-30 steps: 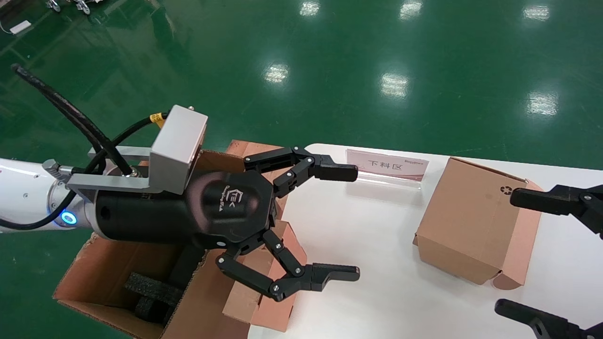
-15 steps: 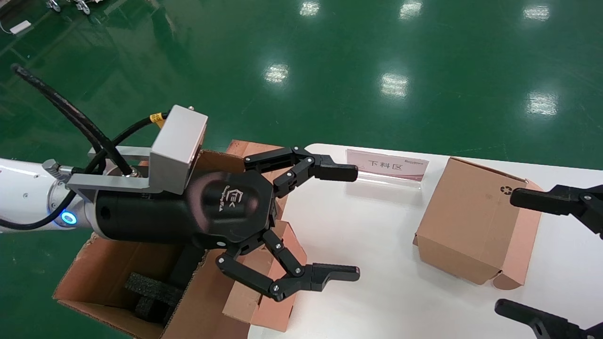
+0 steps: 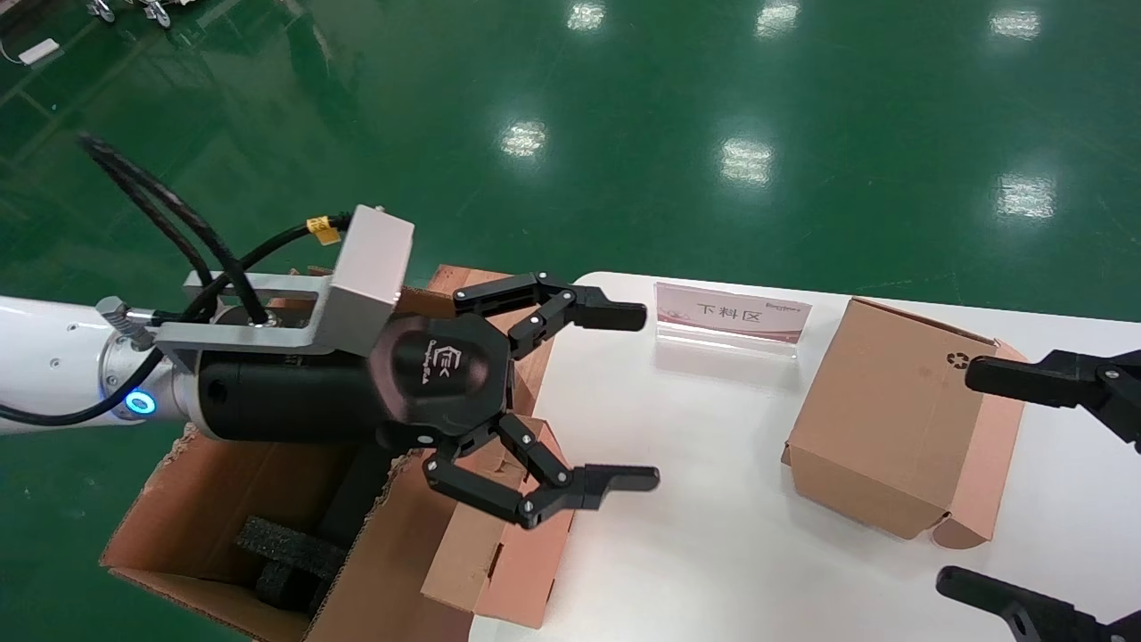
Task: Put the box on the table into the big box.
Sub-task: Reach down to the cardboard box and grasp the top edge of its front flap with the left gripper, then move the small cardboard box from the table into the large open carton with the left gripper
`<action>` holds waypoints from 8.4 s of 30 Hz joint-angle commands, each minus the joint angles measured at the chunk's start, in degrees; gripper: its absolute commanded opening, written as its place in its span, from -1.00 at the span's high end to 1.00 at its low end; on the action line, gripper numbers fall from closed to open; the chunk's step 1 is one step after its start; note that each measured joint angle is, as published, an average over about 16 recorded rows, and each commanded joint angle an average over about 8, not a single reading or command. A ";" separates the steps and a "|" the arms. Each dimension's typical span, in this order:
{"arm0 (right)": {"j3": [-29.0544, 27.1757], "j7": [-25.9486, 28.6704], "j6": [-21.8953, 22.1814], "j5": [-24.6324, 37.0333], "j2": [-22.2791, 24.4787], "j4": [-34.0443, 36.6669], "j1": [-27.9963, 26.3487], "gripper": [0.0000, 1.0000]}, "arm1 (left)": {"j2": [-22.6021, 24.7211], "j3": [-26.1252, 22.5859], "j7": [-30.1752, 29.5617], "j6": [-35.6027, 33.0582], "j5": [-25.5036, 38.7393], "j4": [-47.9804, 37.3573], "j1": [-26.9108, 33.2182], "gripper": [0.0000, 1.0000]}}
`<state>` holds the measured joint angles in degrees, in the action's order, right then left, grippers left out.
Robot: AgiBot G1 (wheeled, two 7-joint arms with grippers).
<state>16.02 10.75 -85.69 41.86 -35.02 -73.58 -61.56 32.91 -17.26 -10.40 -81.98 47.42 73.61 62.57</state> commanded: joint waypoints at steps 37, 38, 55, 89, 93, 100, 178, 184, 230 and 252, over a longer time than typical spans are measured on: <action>0.00 0.00 0.00 0.00 0.00 0.00 0.00 -1.00 | -1.18 -18.47 -30.38 4.66 29.44 4.97 19.73 -1.00; 0.00 0.00 0.00 0.00 0.00 0.00 0.00 -1.00 | -1.06 -19.44 -31.95 4.36 30.36 5.19 20.88 -1.00; 0.00 0.00 0.00 0.00 0.00 0.00 0.00 -1.00 | -0.46 -36.03 -50.04 0.30 37.74 6.99 37.54 -1.00; 0.00 0.00 0.00 0.00 0.00 0.00 0.00 -1.00 | 11.77 -75.71 -78.52 -5.97 32.62 8.51 63.98 -1.00; 0.00 0.00 0.00 0.00 0.00 0.00 0.00 -1.00 | 13.95 -78.52 -81.67 -6.60 31.34 8.66 65.54 -1.00; 0.00 0.00 0.00 0.00 0.00 0.00 0.00 -1.00 | 16.95 -80.96 -85.91 -6.97 30.13 8.86 66.33 -1.00; -0.01 0.00 0.02 -0.01 0.01 0.01 0.01 -1.00 | 27.06 -83.53 -103.85 -2.08 40.79 9.52 59.77 1.00; -0.01 0.00 0.02 0.00 0.01 0.01 0.01 -1.00 | 27.04 -83.51 -103.83 -2.11 40.76 9.52 59.79 1.00; -0.01 0.00 0.02 -0.01 0.01 0.01 0.01 -1.00 | 15.40 -67.76 -87.32 4.41 56.46 -0.20 80.26 1.00; -0.01 0.00 0.02 -0.01 0.01 0.01 0.01 -1.00 | 13.13 -81.06 -78.42 -12.48 47.24 -5.40 90.24 1.00</action>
<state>16.01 10.75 -85.67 41.85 -35.01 -73.56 -61.55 46.03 -98.87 -89.56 -94.15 94.17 68.33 152.60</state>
